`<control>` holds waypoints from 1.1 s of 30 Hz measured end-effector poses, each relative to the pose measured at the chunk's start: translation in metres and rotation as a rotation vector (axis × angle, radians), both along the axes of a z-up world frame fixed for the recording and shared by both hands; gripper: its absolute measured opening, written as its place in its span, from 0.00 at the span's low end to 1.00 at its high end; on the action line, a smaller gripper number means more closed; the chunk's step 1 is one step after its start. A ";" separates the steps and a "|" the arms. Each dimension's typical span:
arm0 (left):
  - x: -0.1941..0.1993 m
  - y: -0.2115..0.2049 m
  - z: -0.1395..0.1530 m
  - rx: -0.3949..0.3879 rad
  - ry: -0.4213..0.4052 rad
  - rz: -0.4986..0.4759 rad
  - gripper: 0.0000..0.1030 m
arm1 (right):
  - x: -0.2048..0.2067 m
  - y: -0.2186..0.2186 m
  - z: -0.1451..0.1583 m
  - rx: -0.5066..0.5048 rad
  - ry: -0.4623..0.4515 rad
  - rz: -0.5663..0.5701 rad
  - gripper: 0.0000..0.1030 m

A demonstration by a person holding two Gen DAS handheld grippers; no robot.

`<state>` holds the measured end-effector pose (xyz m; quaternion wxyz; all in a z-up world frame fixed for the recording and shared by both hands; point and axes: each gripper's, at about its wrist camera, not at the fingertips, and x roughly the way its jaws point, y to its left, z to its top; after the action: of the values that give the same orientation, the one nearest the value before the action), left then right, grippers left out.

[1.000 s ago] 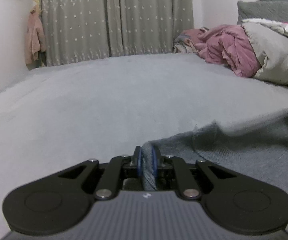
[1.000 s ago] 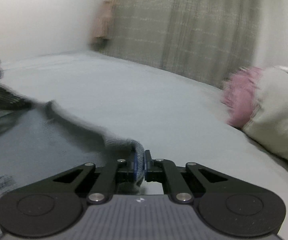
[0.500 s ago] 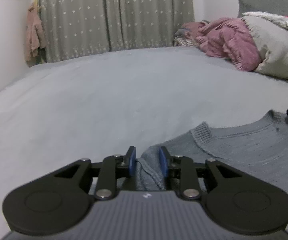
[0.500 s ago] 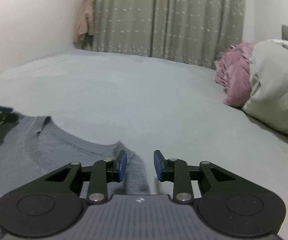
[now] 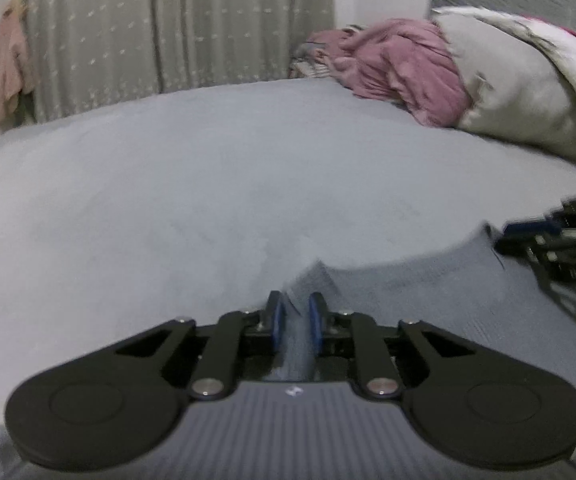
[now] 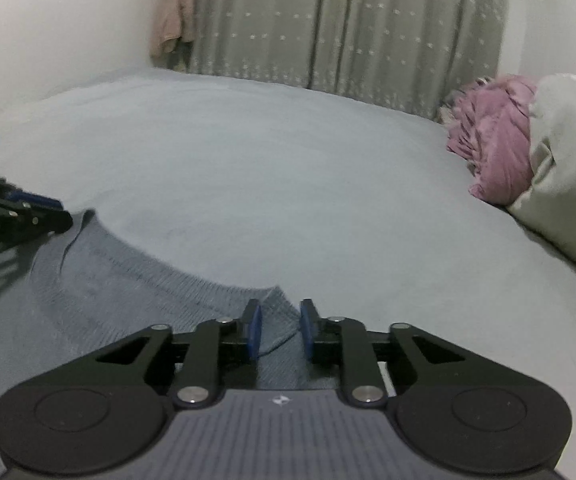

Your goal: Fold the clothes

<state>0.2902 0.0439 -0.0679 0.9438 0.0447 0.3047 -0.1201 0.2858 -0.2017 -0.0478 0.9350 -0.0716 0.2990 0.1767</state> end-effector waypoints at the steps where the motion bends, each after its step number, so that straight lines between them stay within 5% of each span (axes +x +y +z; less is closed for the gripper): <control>1: 0.003 0.004 0.003 -0.023 0.005 0.035 0.28 | -0.004 -0.003 0.003 0.012 0.000 -0.003 0.26; 5: -0.013 0.025 0.023 -0.079 -0.026 0.108 0.37 | -0.026 -0.016 0.015 0.000 -0.011 0.005 0.33; 9: -0.042 0.062 0.042 -0.083 -0.047 0.178 0.58 | -0.056 -0.039 0.028 -0.001 -0.021 -0.003 0.37; 20: -0.087 0.136 0.028 0.008 0.036 0.362 0.73 | -0.115 -0.101 0.032 0.005 0.002 -0.147 0.46; 23: -0.087 0.137 0.018 0.029 0.045 0.368 0.65 | -0.126 -0.114 0.030 0.004 0.009 -0.179 0.46; 25: -0.092 0.134 0.014 0.010 0.031 0.358 0.19 | -0.132 -0.120 0.029 0.003 0.011 -0.193 0.46; 27: -0.096 0.129 0.013 0.007 0.011 0.360 0.04 | -0.138 -0.126 0.028 0.002 0.011 -0.208 0.47; 30: -0.106 0.125 0.015 0.057 -0.044 0.472 0.03 | -0.145 -0.133 0.028 0.005 0.009 -0.225 0.49; 33: -0.110 0.134 0.013 0.091 -0.014 0.605 0.05 | -0.151 -0.138 0.027 0.011 0.010 -0.238 0.50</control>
<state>0.1803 0.1779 -0.0553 0.9359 -0.0050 0.3025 0.1804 0.1353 -0.3398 -0.0209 0.9483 -0.0298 0.3089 0.0666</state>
